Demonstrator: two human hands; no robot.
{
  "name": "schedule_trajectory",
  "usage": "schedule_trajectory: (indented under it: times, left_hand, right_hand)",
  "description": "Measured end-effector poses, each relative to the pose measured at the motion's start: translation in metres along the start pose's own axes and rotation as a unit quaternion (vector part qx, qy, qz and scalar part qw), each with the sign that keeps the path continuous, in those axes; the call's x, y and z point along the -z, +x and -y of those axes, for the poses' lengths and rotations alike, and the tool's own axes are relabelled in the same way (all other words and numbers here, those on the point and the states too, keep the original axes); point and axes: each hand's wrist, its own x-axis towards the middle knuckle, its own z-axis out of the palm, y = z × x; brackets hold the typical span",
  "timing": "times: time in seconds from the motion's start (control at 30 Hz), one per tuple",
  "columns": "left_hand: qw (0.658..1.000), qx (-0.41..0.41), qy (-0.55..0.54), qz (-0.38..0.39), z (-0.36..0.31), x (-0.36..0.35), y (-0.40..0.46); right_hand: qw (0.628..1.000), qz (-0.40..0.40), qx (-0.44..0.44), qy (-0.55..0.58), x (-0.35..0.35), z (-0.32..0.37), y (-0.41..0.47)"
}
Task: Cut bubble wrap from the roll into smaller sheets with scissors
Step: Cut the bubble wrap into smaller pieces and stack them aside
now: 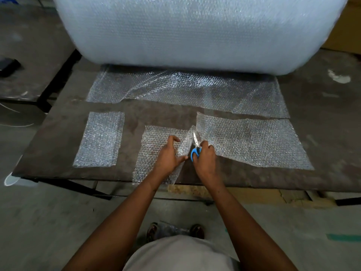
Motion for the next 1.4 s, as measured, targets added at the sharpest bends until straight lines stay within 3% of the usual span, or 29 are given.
schedule_trajectory:
  times: [0.17,0.33,0.43,0.6,0.7,0.8,0.87,1.07,1.27,1.4]
  left_hand:
    - [0.998,-0.023,-0.047,-0.018,0.004,0.008,-0.001]
    - [0.985,0.014,-0.114,-0.129,0.023,0.027,-0.018]
    - [0.981,0.024,-0.116,-0.155,0.039,0.038,-0.022]
    - [0.982,0.024,-0.115,-0.150,0.053,0.056,-0.031]
    - [0.985,0.019,-0.093,-0.146,0.067,0.064,-0.035]
    - [0.994,0.004,-0.055,-0.099,0.084,0.072,-0.035]
    - [0.998,0.009,-0.029,-0.060,0.091,0.076,-0.033]
    - [0.993,0.051,0.107,0.009,0.086,0.088,-0.027]
    - [0.970,0.072,0.231,0.023,0.091,0.094,-0.020]
    - [0.975,0.061,0.198,-0.082,0.092,0.094,-0.020]
  right_hand:
    - [0.999,-0.008,0.009,-0.040,0.002,0.002,-0.004]
    - [0.998,-0.012,0.020,-0.061,-0.008,0.005,-0.002]
    - [0.997,-0.005,0.018,-0.070,-0.018,0.009,-0.001]
    - [0.987,-0.024,0.058,-0.146,-0.034,0.025,-0.010]
    - [0.984,-0.048,0.119,-0.125,-0.044,0.041,-0.016]
    - [0.984,0.021,0.171,-0.050,-0.055,0.063,-0.022]
    - [0.978,0.047,0.194,-0.058,-0.064,0.075,-0.026]
    - [0.991,0.050,0.090,-0.081,-0.085,0.089,-0.028]
    - [0.998,0.028,-0.033,0.035,-0.091,0.094,-0.027]
    - [0.991,0.038,-0.094,0.092,-0.082,0.101,-0.016]
